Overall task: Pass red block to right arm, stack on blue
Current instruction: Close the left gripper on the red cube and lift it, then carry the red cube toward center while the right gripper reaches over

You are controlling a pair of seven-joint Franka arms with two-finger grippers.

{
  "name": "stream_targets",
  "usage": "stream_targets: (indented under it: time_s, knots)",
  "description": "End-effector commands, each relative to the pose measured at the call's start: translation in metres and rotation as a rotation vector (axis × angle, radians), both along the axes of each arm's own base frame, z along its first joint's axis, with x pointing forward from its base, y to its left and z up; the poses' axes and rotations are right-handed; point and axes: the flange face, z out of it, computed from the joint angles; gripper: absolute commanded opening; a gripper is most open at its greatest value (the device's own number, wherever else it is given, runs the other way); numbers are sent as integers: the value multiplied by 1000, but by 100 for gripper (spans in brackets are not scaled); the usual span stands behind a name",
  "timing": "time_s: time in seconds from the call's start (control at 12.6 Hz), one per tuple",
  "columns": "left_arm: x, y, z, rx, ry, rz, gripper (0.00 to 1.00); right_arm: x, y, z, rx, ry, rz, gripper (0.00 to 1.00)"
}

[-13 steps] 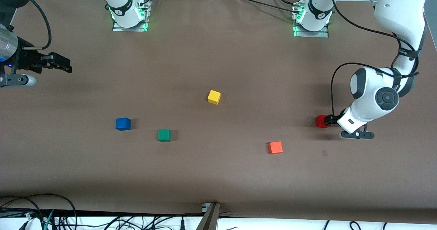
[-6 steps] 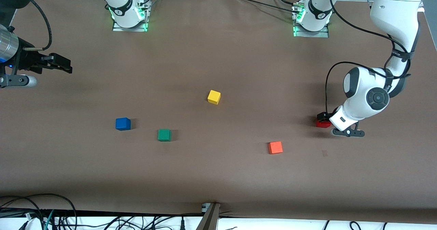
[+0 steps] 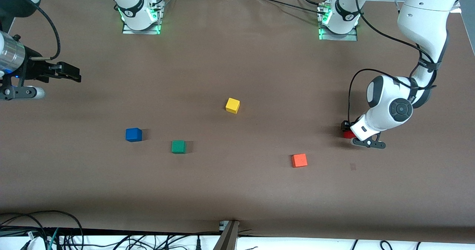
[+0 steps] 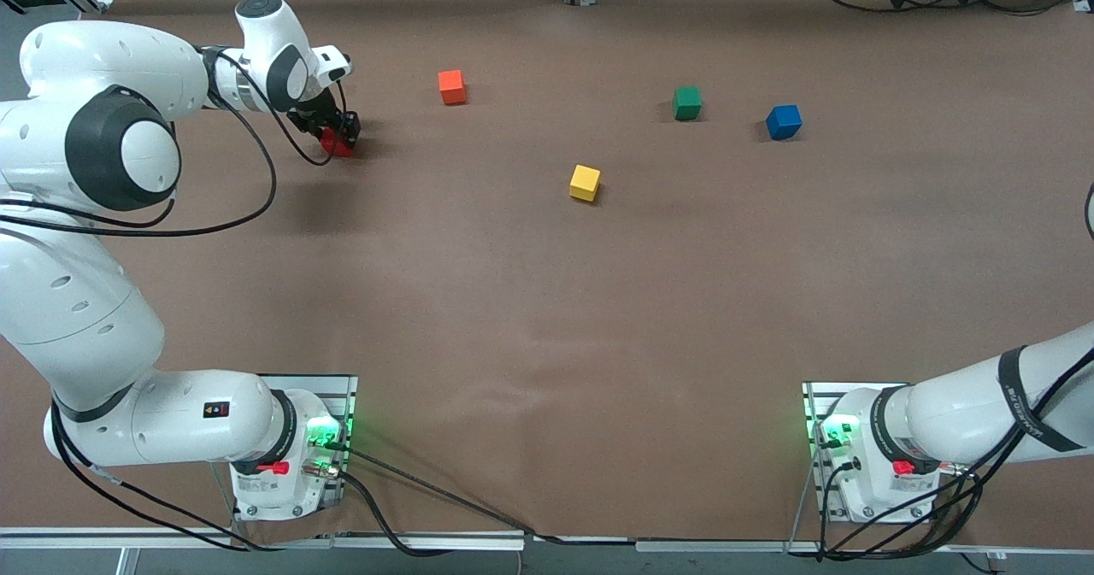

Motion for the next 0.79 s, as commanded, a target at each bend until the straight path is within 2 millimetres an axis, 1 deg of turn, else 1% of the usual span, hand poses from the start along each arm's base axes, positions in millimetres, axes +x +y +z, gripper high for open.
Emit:
stream_targets:
  time_s: [0.0, 0.08, 0.16, 0.24, 0.32, 0.4, 0.47, 0.55, 0.63, 0.71]
  knots:
    - [5, 5, 11, 3, -22, -41, 0, 4, 2, 1, -10, 0, 2, 100]
    - [11, 2, 31, 2, -55, -67, 0, 4, 2, 1, -6, 0, -2, 100]
    - [18, -10, 49, -9, -86, -110, 0, 4, 0, 1, -3, 0, -5, 100]
    - [26, -19, 63, -19, -110, -195, 0, 4, 0, 1, -1, 0, 9, 100]
    - [30, -25, 76, -26, -134, -274, 0, 4, 0, 1, -2, 0, 9, 100]
    - [33, -36, 90, -42, -158, -320, 0, 5, 0, -2, -7, 5, 10, 100]
    - [32, -50, 97, -80, -171, -321, 0, 6, 0, -4, -8, 9, 10, 100]
    - [32, -61, 100, -140, -177, -300, 0, 7, 0, -5, -6, 11, 12, 100]
    - [32, -69, 104, -210, -188, -288, 0, 8, 2, -10, -1, 20, 16, 100]
    - [35, -82, 113, -287, -214, -312, 0, 9, 3, -12, 3, 21, 15, 100]
